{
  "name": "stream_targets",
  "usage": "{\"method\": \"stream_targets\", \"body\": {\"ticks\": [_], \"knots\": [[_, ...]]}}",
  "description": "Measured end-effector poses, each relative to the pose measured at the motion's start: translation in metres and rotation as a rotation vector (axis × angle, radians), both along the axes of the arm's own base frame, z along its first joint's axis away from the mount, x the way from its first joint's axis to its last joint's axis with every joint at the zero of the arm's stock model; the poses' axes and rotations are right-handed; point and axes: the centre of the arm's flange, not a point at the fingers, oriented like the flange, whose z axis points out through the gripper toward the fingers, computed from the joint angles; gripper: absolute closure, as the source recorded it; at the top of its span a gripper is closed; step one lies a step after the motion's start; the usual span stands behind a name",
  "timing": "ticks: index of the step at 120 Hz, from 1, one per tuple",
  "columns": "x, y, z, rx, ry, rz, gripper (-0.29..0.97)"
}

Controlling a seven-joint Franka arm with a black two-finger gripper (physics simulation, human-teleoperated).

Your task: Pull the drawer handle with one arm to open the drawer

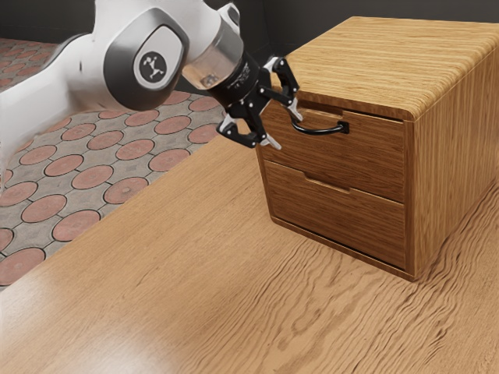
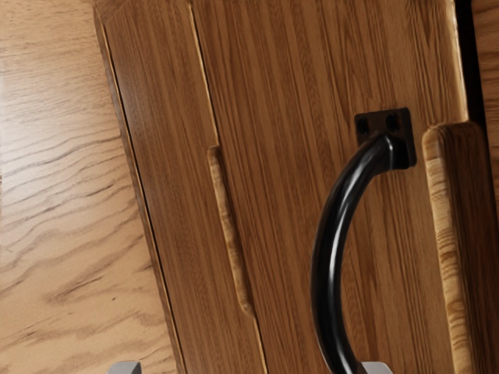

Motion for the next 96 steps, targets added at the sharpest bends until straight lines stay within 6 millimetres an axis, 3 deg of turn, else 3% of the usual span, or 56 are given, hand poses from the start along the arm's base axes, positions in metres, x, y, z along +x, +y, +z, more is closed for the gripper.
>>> {"method": "stream_targets", "body": {"ticks": [96], "knots": [[0.025,-0.001,-0.024,-0.015,-0.035,-0.008,0.44]]}}
